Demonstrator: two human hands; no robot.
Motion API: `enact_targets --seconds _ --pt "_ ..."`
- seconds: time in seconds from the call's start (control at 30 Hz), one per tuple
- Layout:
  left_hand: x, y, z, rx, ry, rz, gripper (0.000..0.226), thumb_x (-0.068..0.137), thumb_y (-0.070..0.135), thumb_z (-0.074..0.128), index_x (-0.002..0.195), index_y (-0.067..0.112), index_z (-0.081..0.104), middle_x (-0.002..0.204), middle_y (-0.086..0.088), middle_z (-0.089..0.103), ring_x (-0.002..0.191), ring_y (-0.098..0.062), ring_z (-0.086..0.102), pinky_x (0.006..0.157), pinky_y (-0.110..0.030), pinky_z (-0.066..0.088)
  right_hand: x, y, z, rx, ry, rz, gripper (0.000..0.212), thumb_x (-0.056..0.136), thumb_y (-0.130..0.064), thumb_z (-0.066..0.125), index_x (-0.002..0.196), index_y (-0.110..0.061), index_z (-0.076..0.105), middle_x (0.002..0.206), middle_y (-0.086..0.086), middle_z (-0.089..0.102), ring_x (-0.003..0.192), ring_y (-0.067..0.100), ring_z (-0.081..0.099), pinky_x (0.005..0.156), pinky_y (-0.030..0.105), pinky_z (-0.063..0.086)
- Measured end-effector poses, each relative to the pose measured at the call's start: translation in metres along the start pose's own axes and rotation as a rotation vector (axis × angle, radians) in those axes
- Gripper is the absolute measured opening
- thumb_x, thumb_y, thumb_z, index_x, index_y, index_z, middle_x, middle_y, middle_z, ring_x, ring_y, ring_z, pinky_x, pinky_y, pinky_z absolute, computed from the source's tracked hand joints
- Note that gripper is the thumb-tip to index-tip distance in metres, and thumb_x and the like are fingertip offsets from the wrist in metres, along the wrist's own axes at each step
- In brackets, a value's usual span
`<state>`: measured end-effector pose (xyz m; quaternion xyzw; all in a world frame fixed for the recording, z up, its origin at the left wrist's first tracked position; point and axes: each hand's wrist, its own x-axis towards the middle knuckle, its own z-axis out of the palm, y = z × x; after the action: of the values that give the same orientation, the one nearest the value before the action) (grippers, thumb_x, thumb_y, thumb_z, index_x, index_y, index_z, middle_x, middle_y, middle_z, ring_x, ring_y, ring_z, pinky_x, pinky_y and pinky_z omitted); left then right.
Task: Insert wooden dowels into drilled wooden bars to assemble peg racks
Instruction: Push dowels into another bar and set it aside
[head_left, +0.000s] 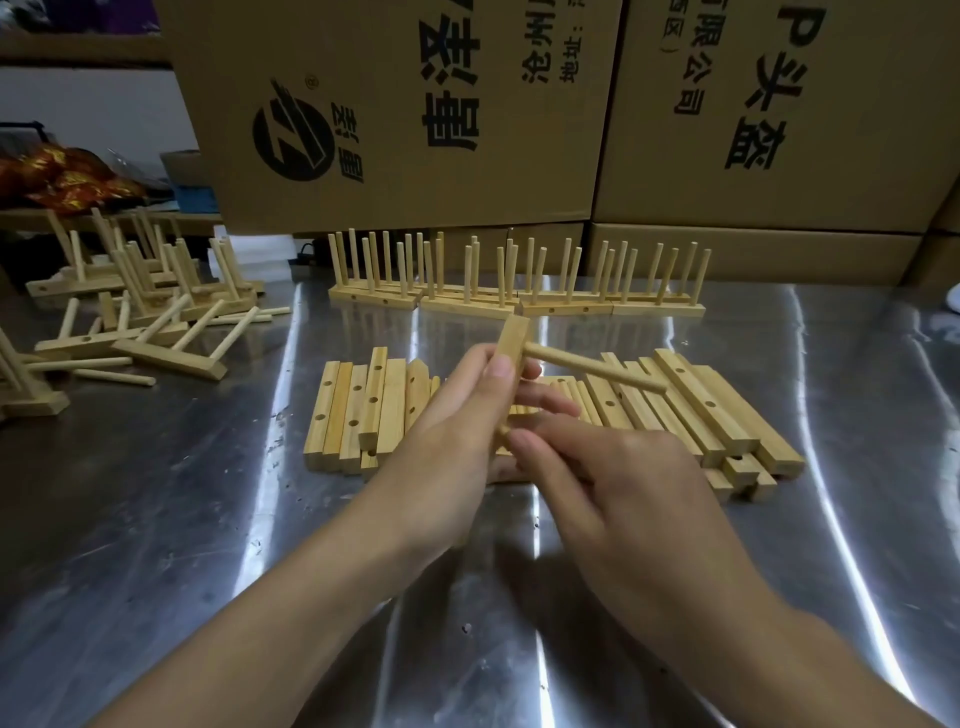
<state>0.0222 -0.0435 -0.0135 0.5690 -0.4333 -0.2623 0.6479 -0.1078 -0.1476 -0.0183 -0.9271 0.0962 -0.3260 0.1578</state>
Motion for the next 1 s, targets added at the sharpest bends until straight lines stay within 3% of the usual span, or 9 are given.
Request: enact_targets --seconds 0.07,0.2,0.3,0.43,0.53,0.67,0.8,0.9,1.0 --pt "0.001 0.0 -0.002 0.041 -0.014 0.008 0.036 0.115 0.043 0.03 0.121 0.023 0.06 0.117 0.001 0.075 0.108 -0.013 0.073 0.081 -0.028 0.062 0.002 0.002 0.0 0.267 -0.03 0.116 0.04 0.109 -0.042 0.055 0.082 -0.024 0.079 0.055 -0.021 0.054 0.06 -0.004 0.058 0.057 0.015 0.041" --pt "0.001 -0.002 0.001 0.148 -0.023 -0.001 0.035 0.115 0.045 0.031 0.122 0.026 0.061 0.116 0.006 0.074 0.098 -0.005 0.07 0.074 -0.025 0.053 0.011 -0.004 -0.01 1.115 -0.336 0.79 0.045 0.104 -0.04 0.062 0.074 -0.012 0.08 0.052 -0.008 0.034 0.043 0.005 0.028 0.037 0.017 0.025" --pt "0.001 -0.005 0.002 0.079 0.015 -0.059 0.035 0.114 0.043 0.032 0.123 0.025 0.061 0.112 0.005 0.075 0.103 -0.009 0.073 0.073 -0.021 0.056 0.011 -0.002 -0.005 0.721 -0.256 0.465 0.039 0.107 -0.032 0.059 0.084 -0.013 0.083 0.059 -0.026 0.063 0.066 -0.015 0.062 0.061 0.011 0.042" --pt "0.001 -0.003 0.001 -0.036 0.02 -0.105 0.037 0.114 0.043 0.033 0.123 0.022 0.062 0.112 0.004 0.077 0.104 -0.012 0.076 0.078 -0.02 0.059 0.007 0.002 0.0 0.133 -0.057 0.012 0.029 0.106 -0.033 0.056 0.09 -0.028 0.08 0.084 -0.03 0.071 0.118 -0.023 0.057 0.083 0.011 0.047" --pt "0.0 -0.001 0.003 -0.037 0.014 -0.073 0.036 0.115 0.041 0.033 0.122 0.02 0.061 0.114 0.003 0.076 0.105 -0.013 0.075 0.076 -0.019 0.057 0.007 0.002 -0.001 0.33 -0.073 0.076 0.034 0.108 -0.025 0.059 0.085 -0.021 0.083 0.065 -0.031 0.065 0.101 -0.025 0.06 0.081 0.006 0.045" --pt "-0.001 -0.003 0.006 0.026 0.009 -0.059 0.036 0.114 0.043 0.032 0.122 0.023 0.061 0.113 0.007 0.075 0.102 -0.01 0.073 0.073 -0.019 0.057 0.009 0.001 -0.002 0.942 -0.223 0.51 0.041 0.107 -0.021 0.059 0.076 -0.005 0.08 0.048 -0.025 0.058 0.056 -0.021 0.057 0.047 0.002 0.04" --pt "0.0 -0.006 0.007 -0.063 0.041 -0.103 0.036 0.114 0.042 0.034 0.123 0.02 0.061 0.111 0.002 0.076 0.102 -0.015 0.076 0.079 -0.024 0.06 0.01 0.006 -0.001 0.493 -0.166 0.225 0.035 0.108 -0.032 0.058 0.088 -0.024 0.086 0.089 -0.029 0.076 0.115 -0.023 0.058 0.091 0.019 0.05" --pt "0.002 -0.005 0.003 -0.087 0.079 -0.086 0.035 0.113 0.041 0.036 0.121 0.019 0.062 0.109 0.0 0.077 0.094 -0.016 0.078 0.076 -0.023 0.061 0.009 0.014 -0.003 -0.064 -0.078 -0.054 0.036 0.106 -0.053 0.051 0.089 -0.032 0.075 0.079 -0.033 0.061 0.085 -0.007 0.064 0.067 0.026 0.049" --pt "0.001 -0.004 0.0 -0.055 0.058 -0.056 0.037 0.114 0.043 0.033 0.121 0.021 0.062 0.111 0.002 0.079 0.103 -0.015 0.077 0.087 -0.026 0.062 0.008 0.02 -0.006 0.002 -0.073 -0.082 0.034 0.107 -0.05 0.051 0.095 -0.031 0.077 0.079 -0.026 0.07 0.079 -0.007 0.066 0.064 0.029 0.05"
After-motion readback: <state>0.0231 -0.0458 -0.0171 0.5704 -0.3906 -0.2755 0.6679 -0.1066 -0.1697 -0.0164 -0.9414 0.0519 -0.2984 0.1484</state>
